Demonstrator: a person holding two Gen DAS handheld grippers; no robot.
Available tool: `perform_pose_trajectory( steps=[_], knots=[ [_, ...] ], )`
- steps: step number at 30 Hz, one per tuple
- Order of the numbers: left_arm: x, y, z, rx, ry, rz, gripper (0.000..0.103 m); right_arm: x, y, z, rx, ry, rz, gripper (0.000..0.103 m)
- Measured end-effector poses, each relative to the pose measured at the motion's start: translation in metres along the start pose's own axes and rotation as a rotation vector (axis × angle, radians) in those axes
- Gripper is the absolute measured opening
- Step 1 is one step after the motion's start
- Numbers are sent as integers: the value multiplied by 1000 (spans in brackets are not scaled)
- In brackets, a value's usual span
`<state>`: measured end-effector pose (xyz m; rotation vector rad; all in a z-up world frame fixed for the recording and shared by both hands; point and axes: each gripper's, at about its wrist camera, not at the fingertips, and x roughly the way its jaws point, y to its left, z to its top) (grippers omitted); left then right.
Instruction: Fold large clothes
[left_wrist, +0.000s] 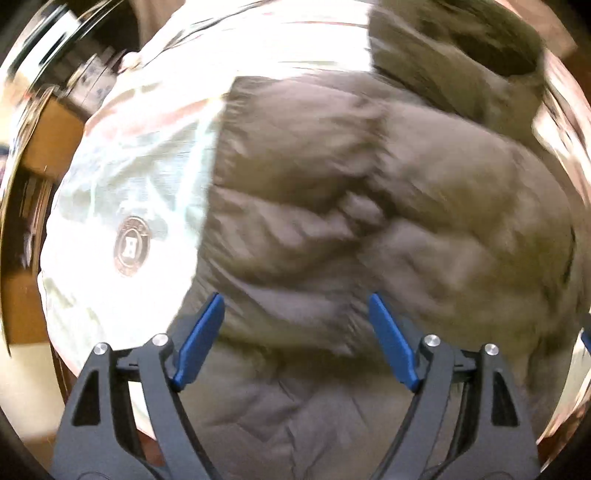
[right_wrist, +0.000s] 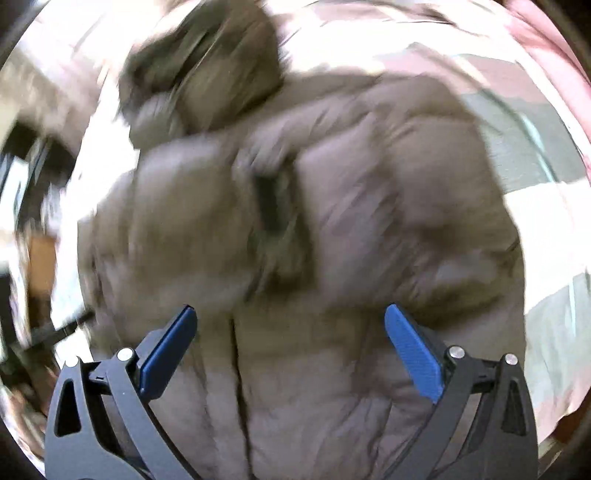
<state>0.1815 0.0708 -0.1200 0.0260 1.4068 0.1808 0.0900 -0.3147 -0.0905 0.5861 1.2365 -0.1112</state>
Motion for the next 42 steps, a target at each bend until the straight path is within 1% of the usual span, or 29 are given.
perform_pose_trajectory(
  steps=[1, 2, 3, 4, 5, 6, 7, 8, 9, 12, 13, 16, 18, 21, 22, 24, 25, 27, 29, 30, 32, 33, 34, 36, 38, 39, 40, 42],
  knots=[
    [5, 7, 4, -22, 12, 10, 81, -1, 0, 2, 47, 0, 17, 102],
    [12, 15, 5, -40, 28, 23, 81, 2, -8, 5, 88, 7, 38, 102],
    [25, 24, 9, -53, 57, 48, 81, 10, -18, 9, 137, 15, 64, 102],
    [35, 25, 9, -56, 80, 68, 81, 15, -22, 17, 164, 23, 74, 102],
    [45, 31, 8, -53, 105, 86, 83, 24, -24, 17, 187, 39, 83, 102],
    [58, 37, 7, -52, 136, 87, 87, 32, -21, 16, 198, 62, 94, 102],
    [62, 41, 5, -59, 151, 79, 88, 32, -27, 19, 200, 78, 105, 102],
    [68, 48, 6, -78, 164, 77, 90, 34, -24, 23, 198, 90, 111, 102],
    [69, 52, 6, -92, 169, 83, 90, 36, -21, 21, 191, 91, 113, 102],
    [67, 64, 6, -124, 163, 145, 90, 31, -12, 25, 167, 59, 131, 102],
    [66, 65, 6, -124, 160, 158, 90, 32, -1, 25, 166, 47, 140, 102],
    [63, 62, 5, -111, 145, 163, 89, 29, 4, 23, 180, 26, 151, 102],
    [53, 55, 3, -103, 122, 170, 89, 33, 9, 25, 181, 26, 133, 102],
    [31, 40, -2, -95, 70, 144, 89, 40, 16, 26, 161, 22, 62, 102],
    [24, 33, -3, -88, 51, 138, 89, 40, 16, 23, 158, 21, 50, 102],
    [18, 19, -3, -53, 25, 134, 89, 47, 20, 24, 145, 26, 19, 102],
    [18, 13, -3, -39, 28, 137, 89, 48, 18, 21, 130, 35, -14, 102],
    [32, 3, -6, -13, 76, 142, 89, 62, 22, 19, 83, 72, -104, 102],
    [42, 4, -8, -35, 118, 139, 89, 66, 23, 18, 91, 79, -120, 102],
    [42, 7, -7, -57, 124, 122, 89, 63, 22, 18, 108, 65, -115, 102],
    [33, 13, -6, -91, 114, 96, 89, 43, 28, 18, 149, -31, -50, 102],
    [29, 18, -5, -105, 98, 96, 89, 31, 36, 19, 141, -86, -15, 102],
    [23, 21, -3, -125, 77, 106, 89, 24, 45, 19, 120, -120, 7, 102],
    [18, 28, 0, -159, 54, 128, 89, 16, 74, 18, 38, -166, 66, 102],
    [20, 34, 2, -183, 62, 131, 89, 22, 99, 15, -36, -156, 111, 102],
    [26, 38, 3, -190, 78, 129, 89, 28, 108, 13, -61, -146, 122, 102],
    [32, 41, 3, -194, 97, 130, 89, 38, 119, 11, -92, -127, 119, 102],
    [47, 47, 3, -194, 133, 140, 90, 56, 127, 11, -119, -104, 65, 102]
  ],
)
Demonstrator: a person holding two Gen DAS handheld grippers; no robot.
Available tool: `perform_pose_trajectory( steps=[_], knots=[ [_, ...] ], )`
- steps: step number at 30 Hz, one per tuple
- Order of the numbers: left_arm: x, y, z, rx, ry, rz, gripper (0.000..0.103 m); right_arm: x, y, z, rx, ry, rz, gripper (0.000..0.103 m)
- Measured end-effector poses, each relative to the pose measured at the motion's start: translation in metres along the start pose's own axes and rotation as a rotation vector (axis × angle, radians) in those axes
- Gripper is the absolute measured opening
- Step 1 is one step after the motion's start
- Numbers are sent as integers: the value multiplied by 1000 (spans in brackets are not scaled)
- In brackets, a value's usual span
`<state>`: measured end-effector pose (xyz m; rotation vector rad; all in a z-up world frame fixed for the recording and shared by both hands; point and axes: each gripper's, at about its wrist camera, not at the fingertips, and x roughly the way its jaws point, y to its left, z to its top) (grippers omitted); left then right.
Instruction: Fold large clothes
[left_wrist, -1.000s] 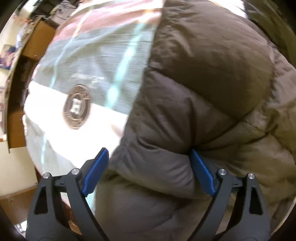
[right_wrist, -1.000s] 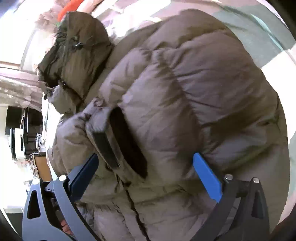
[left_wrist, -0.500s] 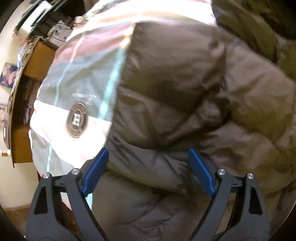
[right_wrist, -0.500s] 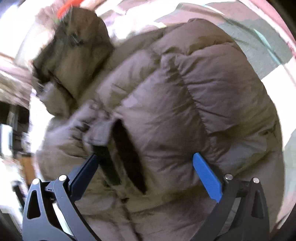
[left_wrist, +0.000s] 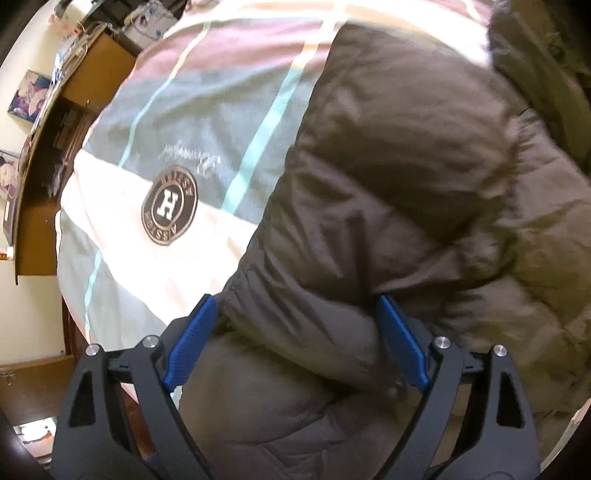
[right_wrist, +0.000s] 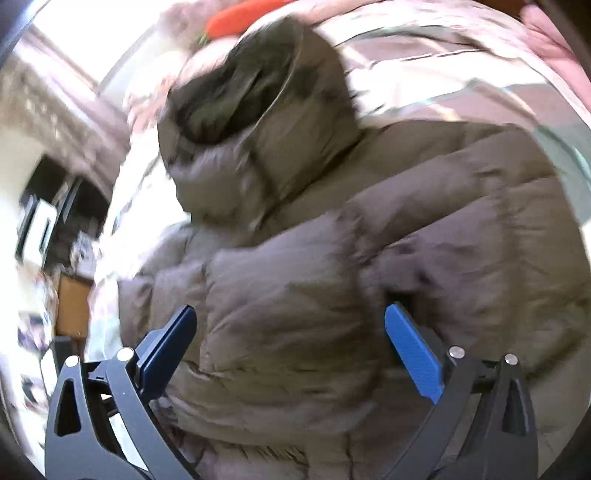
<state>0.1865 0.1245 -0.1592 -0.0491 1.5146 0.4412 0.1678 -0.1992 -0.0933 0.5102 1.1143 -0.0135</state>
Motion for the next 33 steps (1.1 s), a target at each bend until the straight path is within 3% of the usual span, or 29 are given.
perform_pose_trajectory(
  steps=[6, 11, 14, 17, 22, 27, 29, 33],
  knots=[
    [17, 4, 5, -27, 62, -37, 95, 52, -13, -4, 41, 79, -79, 102],
    [12, -8, 6, 25, 17, 11, 94, 69, -3, -9, -36, 88, -171, 102],
    [12, -23, 7, 55, -21, 42, 96, 74, -4, -10, -52, 95, -178, 102],
    [22, -30, 9, 54, -5, 46, 100, 78, -5, -11, -55, 102, -174, 102],
    [3, -25, 6, 29, -27, 55, 94, 61, -5, -9, -19, 99, -167, 102],
    [-31, -26, -2, 31, -126, 36, 93, 12, 14, -9, -52, -39, -146, 102],
    [-35, -27, -5, 35, -118, 8, 93, 5, 21, -15, -71, -7, -85, 102],
    [-20, -38, -16, 81, -30, -20, 93, 31, 24, -45, -27, 212, 35, 102]
  ],
)
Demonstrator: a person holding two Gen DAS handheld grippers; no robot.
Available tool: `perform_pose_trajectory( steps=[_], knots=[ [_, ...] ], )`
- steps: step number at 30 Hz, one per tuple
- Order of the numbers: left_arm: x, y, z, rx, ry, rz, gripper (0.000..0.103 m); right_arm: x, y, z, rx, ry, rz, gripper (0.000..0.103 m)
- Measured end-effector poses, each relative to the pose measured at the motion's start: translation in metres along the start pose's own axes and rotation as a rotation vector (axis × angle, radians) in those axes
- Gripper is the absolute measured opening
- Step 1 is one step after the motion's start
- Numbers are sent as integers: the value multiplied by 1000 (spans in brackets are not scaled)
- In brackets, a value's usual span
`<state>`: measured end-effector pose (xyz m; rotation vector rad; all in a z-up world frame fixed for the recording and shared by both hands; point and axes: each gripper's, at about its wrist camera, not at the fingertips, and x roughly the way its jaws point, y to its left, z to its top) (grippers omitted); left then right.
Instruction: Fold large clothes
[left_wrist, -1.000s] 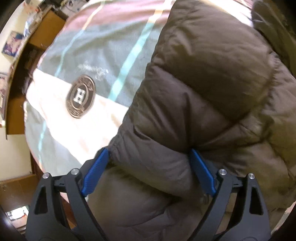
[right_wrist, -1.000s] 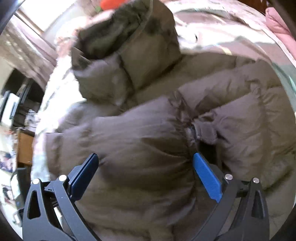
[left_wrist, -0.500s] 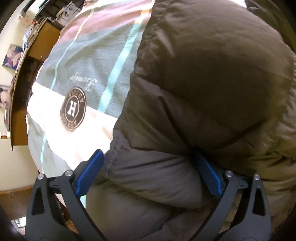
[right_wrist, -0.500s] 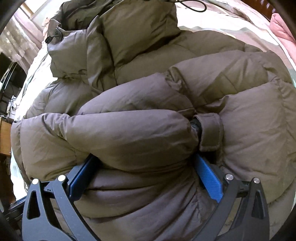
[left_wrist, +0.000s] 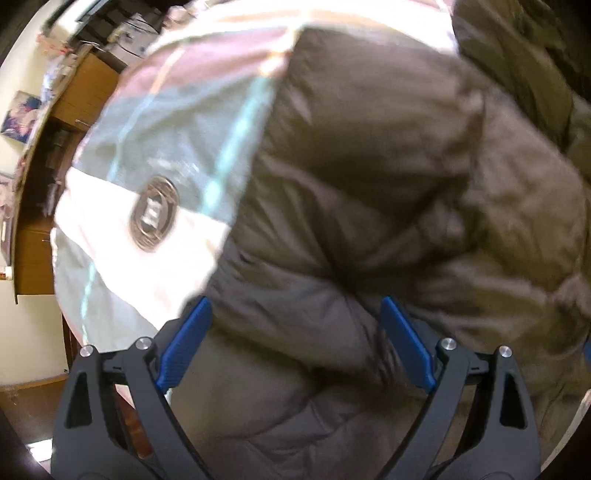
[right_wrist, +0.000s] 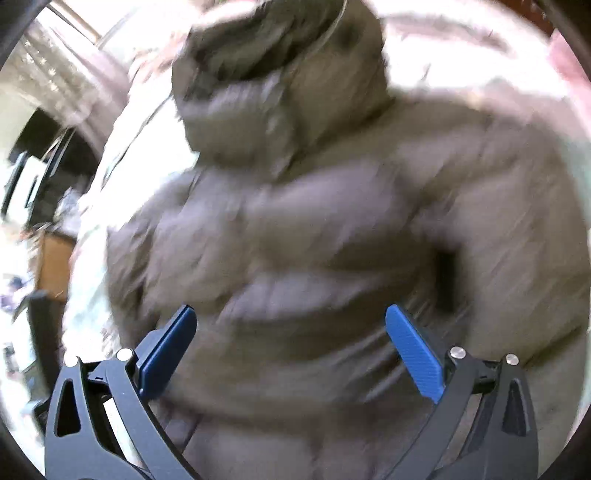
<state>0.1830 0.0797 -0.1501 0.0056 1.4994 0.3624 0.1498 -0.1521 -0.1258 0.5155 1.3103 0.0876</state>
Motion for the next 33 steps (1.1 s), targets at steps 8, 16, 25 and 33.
perform_pose_trajectory(
  steps=[8, 16, 25, 33],
  knots=[
    [20, -18, -5, 5, 50, 29, 95, 55, -14, 0, -6, 104, -94, 102],
    [-26, 11, -18, -30, -3, -112, 93, -29, 9, 18, -49, -71, -35, 102],
    [-30, 7, -16, 75, -75, -50, 94, -71, 9, 197, -61, -370, -300, 102],
    [12, 6, 3, 64, 50, -67, 94, -26, -46, 303, 208, -375, -328, 102]
  ],
)
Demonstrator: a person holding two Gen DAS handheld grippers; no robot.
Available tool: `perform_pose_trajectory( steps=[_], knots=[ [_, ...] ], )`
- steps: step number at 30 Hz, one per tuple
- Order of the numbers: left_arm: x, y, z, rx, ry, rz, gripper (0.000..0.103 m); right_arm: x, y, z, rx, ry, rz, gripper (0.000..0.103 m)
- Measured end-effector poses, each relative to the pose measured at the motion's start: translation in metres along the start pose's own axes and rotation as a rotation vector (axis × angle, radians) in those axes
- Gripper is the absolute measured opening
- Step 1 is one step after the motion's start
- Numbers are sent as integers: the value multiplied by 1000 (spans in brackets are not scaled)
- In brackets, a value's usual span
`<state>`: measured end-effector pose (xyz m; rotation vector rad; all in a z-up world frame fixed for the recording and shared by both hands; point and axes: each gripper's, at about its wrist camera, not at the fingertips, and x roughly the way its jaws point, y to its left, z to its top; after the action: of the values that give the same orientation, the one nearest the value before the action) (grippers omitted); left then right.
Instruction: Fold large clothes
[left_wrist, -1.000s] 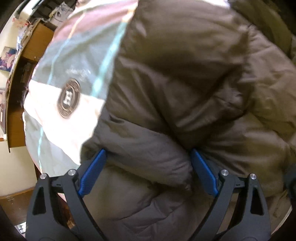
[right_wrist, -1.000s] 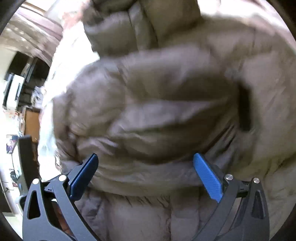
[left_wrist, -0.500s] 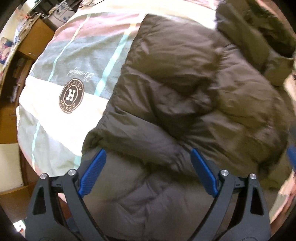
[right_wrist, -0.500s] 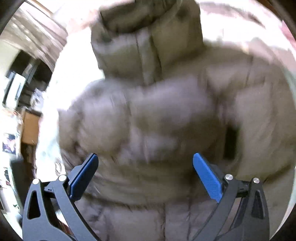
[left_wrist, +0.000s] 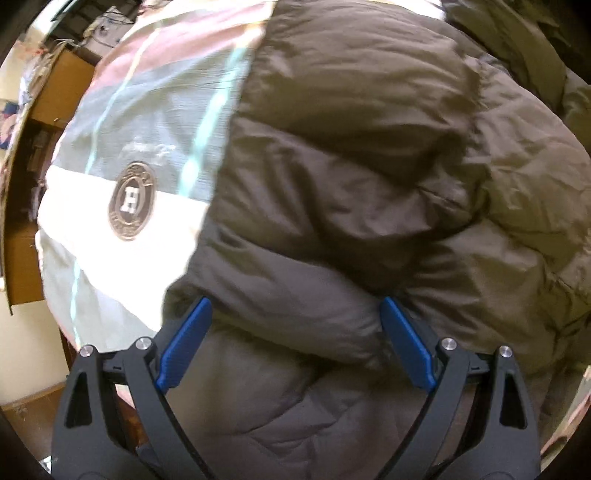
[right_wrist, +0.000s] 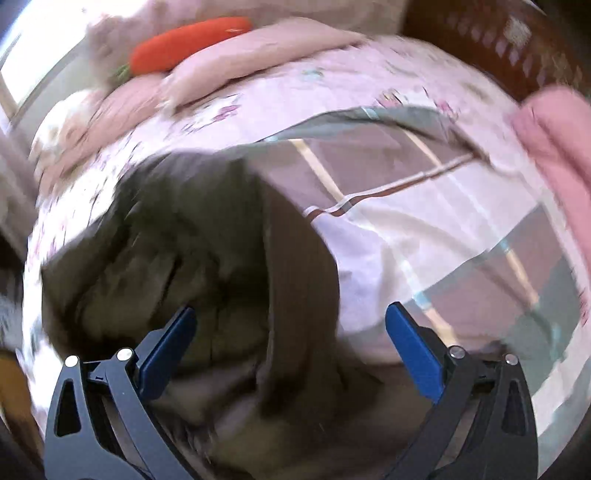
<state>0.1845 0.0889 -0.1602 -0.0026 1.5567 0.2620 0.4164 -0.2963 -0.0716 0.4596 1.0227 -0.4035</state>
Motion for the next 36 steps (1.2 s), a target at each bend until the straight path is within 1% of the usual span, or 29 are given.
perform_pose_trajectory(
  steps=[1, 2, 3, 4, 5, 7, 9, 10, 12, 14, 16, 17, 18, 19, 20, 21, 22, 23, 25, 26, 28, 29, 30, 31, 32, 33, 34, 35, 36],
  knots=[
    [-2, -3, 0, 14, -12, -3, 94, 4, 0, 3, 11, -4, -3, 101],
    [-4, -8, -1, 32, -30, 4, 94, 12, 2, 3, 14, -5, -13, 93],
    [-5, -13, -2, 46, -45, 17, 94, 18, 4, 2, -4, -5, -32, 56],
    [-4, -18, -2, 65, -57, 40, 94, 22, 9, 3, -27, 4, -56, 23],
    [-1, -20, -1, 78, -62, 63, 94, 23, 11, -1, -53, -2, -56, 5],
    [5, -18, 2, 65, -43, 80, 94, 3, 17, -12, -105, -66, 1, 4],
    [8, -12, 6, 24, -29, 63, 94, -37, 25, -33, -230, -147, 87, 4],
    [8, -9, 8, 10, -27, 61, 94, -54, 26, -43, -277, -185, 130, 4],
    [8, -1, 10, -17, -19, 56, 94, -112, 15, -80, -391, -286, 276, 4],
    [7, 8, 10, -58, -8, 36, 94, -158, -6, -120, -465, -344, 338, 4],
    [3, 12, 10, -88, -2, 29, 94, -189, -40, -157, -484, -328, 411, 4],
    [2, 16, 10, -103, -1, 26, 94, -196, -59, -171, -487, -290, 440, 5],
    [1, 20, 9, -121, 1, 21, 94, -194, -77, -184, -503, -230, 424, 6],
    [0, 25, 8, -139, 3, 12, 94, -186, -88, -195, -529, -185, 344, 8],
    [-2, 30, 8, -157, 4, 1, 94, -176, -98, -203, -556, -149, 225, 22],
    [-5, 35, 5, -180, 4, -16, 94, -162, -110, -211, -563, -116, 60, 54],
    [-7, 39, 5, -193, 4, -29, 94, -154, -118, -217, -547, -100, -35, 72],
    [-10, 42, 4, -204, 3, -39, 94, -147, -129, -222, -525, -69, -97, 90],
    [-14, 49, 4, -225, -3, -53, 94, -134, -136, -230, -558, 76, -131, 92],
    [-17, 51, 4, -237, -7, -61, 94, -130, -137, -233, -564, 128, -163, 96],
    [-18, 58, 6, -247, -10, -72, 94, -131, -143, -238, -499, 184, -190, 98],
    [-18, 58, 6, -249, -8, -76, 94, -136, -145, -238, -452, 217, -131, 98],
    [-18, 56, 5, -250, -5, -80, 94, -144, -145, -238, -408, 254, 18, 97],
    [-17, 56, 5, -248, 1, -87, 94, -149, -145, -238, -390, 280, 138, 97],
    [-17, 56, 5, -245, 8, -97, 94, -160, -142, -238, -392, 294, 261, 97],
    [-15, 57, 5, -241, 12, -102, 94, -168, -139, -237, -419, 272, 277, 97],
    [-15, 55, 4, -236, 14, -104, 94, -180, -131, -239, -505, 191, 177, 97],
    [-14, 56, 4, -230, 16, -101, 94, -184, -128, -240, -547, 151, 109, 98],
    [-13, 56, 4, -229, 18, -100, 94, -189, -127, -242, -563, 139, 121, 98]
  ],
)
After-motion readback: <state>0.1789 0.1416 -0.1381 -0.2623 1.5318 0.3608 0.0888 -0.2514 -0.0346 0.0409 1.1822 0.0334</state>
